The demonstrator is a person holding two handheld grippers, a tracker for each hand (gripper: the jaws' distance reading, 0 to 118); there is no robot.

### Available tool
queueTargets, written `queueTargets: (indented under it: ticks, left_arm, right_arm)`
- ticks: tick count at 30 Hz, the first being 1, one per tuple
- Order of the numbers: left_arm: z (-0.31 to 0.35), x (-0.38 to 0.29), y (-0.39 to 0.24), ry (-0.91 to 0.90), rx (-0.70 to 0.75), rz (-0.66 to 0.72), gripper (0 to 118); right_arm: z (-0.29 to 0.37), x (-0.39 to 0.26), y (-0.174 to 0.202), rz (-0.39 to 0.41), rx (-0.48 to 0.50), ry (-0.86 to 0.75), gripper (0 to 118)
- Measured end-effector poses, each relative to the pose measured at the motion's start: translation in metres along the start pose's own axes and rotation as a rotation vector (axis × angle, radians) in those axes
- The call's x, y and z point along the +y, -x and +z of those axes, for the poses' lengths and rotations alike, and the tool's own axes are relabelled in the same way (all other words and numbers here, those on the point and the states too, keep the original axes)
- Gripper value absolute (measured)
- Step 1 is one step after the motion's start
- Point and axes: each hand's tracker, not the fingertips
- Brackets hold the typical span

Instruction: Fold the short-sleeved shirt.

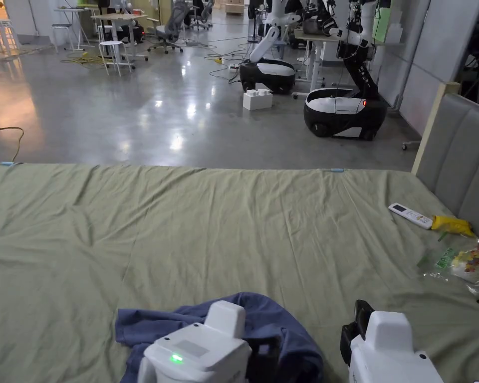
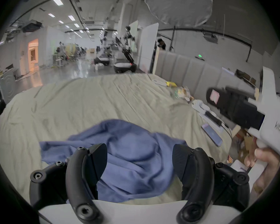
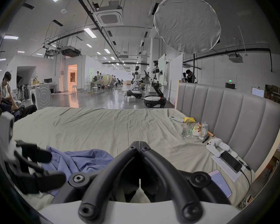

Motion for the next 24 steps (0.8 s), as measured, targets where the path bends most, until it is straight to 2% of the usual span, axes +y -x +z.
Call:
queueTargets:
  ticks: [3, 6, 7, 8, 13, 20, 24]
  left_arm:
    - [0.026, 0.016, 0.022, -0.157, 0.103, 0.006, 73]
    - [0.050, 0.026, 0.042, -0.262, 0.228, 0.007, 35]
    - [0.060, 0.029, 0.048, -0.300, 0.272, 0.011, 17]
    - [0.066, 0.030, 0.053, -0.318, 0.305, 0.017, 12]
    - [0.095, 0.031, 0.079, -0.379, 0.420, 0.033, 1]
    - [0.113, 0.020, 0.118, -0.333, 0.448, 0.102, 0]
    - [0.104, 0.006, 0.139, -0.220, 0.412, 0.172, 0]
  right_arm:
    - [0.001, 0.012, 0.009, -0.009, 0.012, -0.028, 0]
    - [0.001, 0.023, 0.021, -0.007, 0.029, -0.060, 0]
    - [0.001, 0.028, 0.024, -0.007, 0.035, -0.071, 0]
    - [0.001, 0.031, 0.028, -0.008, 0.042, -0.081, 0]
    - [0.002, 0.043, 0.042, 0.003, 0.058, -0.118, 0]
    - [0.005, 0.048, 0.051, 0.006, 0.074, -0.132, 0]
    - [0.005, 0.045, 0.052, 0.018, 0.079, -0.121, 0]
